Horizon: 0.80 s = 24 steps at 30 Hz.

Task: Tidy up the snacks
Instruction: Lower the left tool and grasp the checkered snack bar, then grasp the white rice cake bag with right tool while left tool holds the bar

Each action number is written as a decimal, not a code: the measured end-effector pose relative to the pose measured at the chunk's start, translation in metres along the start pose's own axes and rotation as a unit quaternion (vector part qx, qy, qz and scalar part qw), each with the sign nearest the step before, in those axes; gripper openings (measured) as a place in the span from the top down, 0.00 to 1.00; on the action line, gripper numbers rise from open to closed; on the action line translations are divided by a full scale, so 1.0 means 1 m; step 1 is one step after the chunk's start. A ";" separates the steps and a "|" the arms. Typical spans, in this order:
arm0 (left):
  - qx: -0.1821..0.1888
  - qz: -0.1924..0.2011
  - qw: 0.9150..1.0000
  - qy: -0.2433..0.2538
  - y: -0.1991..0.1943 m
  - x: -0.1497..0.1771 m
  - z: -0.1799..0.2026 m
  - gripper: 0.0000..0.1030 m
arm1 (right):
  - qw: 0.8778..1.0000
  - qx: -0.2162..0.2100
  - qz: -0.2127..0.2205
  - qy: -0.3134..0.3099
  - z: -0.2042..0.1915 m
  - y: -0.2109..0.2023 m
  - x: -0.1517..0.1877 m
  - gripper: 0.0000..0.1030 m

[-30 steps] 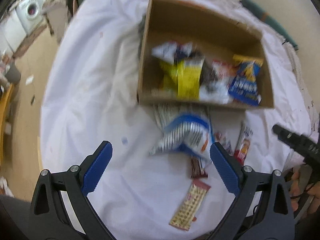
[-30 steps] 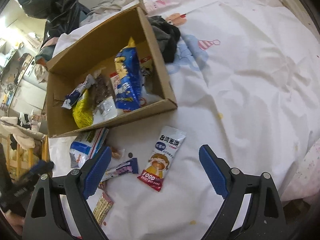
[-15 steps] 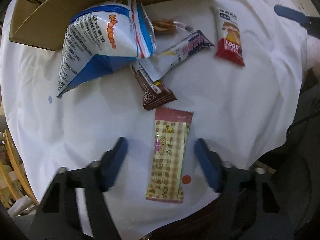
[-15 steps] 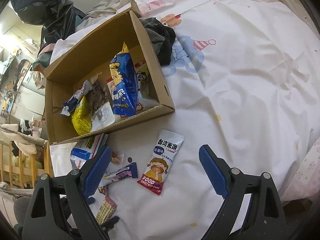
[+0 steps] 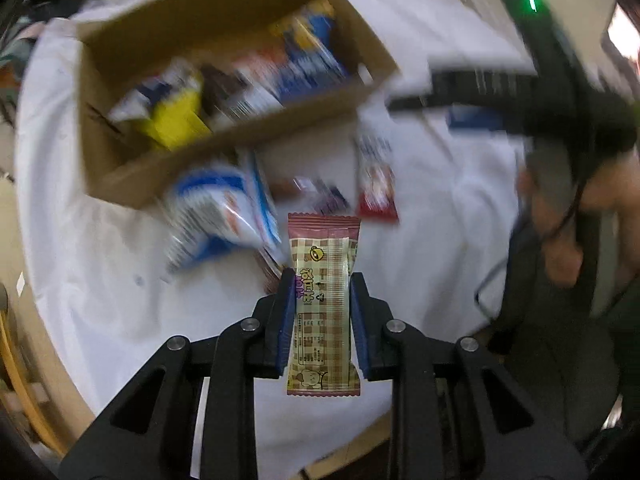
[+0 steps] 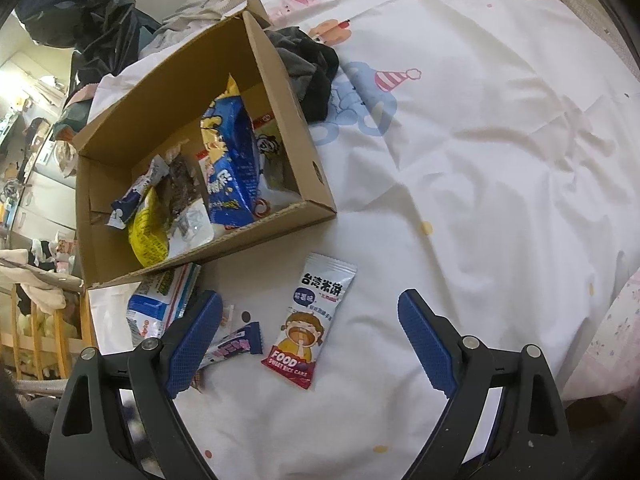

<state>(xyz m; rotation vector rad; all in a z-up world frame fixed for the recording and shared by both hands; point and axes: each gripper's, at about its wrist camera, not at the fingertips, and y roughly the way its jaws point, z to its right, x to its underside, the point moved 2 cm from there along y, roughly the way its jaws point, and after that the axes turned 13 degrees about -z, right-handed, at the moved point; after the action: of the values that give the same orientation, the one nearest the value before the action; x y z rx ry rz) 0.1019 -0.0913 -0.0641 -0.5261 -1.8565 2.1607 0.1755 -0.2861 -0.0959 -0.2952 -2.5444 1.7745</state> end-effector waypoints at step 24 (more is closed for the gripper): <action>-0.005 0.067 0.972 -0.226 -0.021 0.002 -0.110 0.78 | 0.987 0.110 -0.112 -0.033 -0.023 0.081 -0.011 0.39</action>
<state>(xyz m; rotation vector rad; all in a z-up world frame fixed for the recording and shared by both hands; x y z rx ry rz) 0.1456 0.0115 -0.0578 -0.1690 -2.1057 2.5267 0.2009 -0.2397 -0.1628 0.0541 -2.2831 1.9792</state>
